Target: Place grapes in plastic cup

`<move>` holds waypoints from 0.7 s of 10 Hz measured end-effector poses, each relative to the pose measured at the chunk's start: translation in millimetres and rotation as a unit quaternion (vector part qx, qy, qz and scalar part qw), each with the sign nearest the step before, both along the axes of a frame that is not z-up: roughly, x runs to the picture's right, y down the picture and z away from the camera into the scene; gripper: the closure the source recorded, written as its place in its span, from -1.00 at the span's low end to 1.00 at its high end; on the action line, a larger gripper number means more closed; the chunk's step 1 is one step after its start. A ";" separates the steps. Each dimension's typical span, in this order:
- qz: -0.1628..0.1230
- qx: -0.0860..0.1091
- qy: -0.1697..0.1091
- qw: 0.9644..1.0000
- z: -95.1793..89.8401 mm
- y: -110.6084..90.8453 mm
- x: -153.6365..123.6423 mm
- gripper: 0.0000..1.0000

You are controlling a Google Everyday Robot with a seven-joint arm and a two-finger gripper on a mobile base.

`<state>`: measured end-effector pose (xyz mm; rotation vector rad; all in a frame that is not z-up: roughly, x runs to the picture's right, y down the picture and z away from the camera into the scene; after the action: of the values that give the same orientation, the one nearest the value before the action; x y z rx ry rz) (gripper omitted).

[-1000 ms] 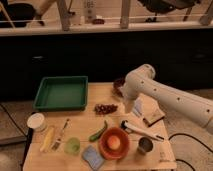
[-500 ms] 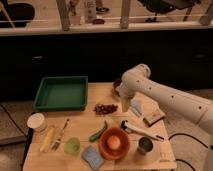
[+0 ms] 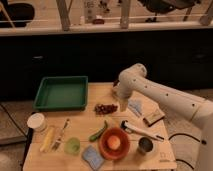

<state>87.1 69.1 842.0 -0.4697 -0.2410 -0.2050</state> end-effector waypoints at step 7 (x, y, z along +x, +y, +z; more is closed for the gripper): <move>-0.009 -0.018 -0.020 1.000 19.8 5.7 -13.6 -0.60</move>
<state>73.5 74.8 861.8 -0.5044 -0.2807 -0.2274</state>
